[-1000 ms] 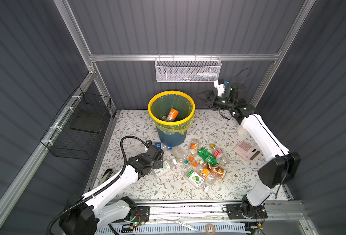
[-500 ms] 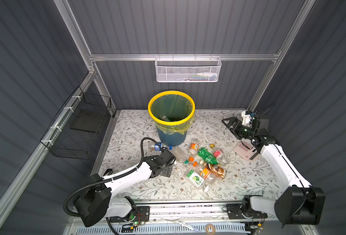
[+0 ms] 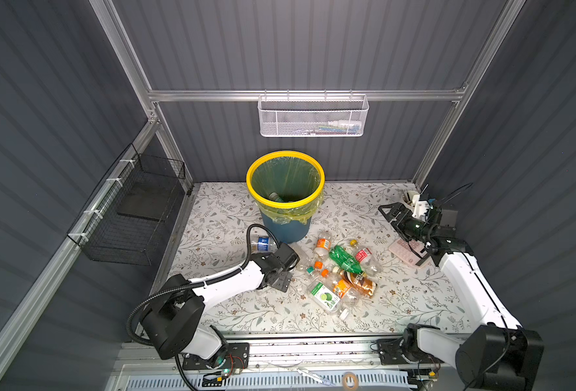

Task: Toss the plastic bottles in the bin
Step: 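Lower the left gripper onto the clear white-capped bottle while the right gripper withdraws, then lift the white-capped bottle over the bin and open the left gripper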

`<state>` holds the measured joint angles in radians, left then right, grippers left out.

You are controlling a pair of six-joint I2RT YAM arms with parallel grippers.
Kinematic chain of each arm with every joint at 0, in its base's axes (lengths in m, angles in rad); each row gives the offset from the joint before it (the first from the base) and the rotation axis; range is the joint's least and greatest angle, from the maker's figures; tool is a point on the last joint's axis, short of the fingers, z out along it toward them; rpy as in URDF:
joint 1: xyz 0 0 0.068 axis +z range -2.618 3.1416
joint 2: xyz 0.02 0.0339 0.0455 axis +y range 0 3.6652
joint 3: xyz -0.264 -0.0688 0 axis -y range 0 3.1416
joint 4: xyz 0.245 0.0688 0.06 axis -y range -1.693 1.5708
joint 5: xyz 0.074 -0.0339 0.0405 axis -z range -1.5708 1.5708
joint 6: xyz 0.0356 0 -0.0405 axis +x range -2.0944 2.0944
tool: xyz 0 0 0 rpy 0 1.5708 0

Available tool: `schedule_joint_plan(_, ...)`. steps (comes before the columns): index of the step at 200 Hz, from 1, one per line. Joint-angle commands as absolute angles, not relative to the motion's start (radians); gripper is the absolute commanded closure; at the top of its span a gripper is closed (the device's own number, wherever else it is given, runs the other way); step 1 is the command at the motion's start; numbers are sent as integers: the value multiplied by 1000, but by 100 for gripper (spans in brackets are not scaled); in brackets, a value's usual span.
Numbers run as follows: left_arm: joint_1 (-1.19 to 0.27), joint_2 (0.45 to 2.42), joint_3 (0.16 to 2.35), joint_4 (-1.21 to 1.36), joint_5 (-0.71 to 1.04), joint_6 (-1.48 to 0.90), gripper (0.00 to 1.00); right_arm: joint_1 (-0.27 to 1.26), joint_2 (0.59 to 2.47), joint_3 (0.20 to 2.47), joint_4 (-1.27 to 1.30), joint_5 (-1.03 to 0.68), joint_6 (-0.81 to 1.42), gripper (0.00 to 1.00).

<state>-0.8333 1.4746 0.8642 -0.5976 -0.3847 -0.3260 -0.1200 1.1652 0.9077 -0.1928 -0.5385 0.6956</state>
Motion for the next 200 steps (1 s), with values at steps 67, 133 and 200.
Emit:
schedule_joint_plan(67, -801, 1532, 867, -585, -266, -252, 4, -143, 1171, 867, -151, -568, 709, 1)
schedule_joint_plan(133, -798, 1498, 810, -588, -185, -330, 25, -176, 1144, 835, -147, -587, 707, 1)
schedule_joint_plan(200, -798, 1418, 789, -602, -179, -402, 44, -197, 1151, 814, -123, -611, 708, 1)
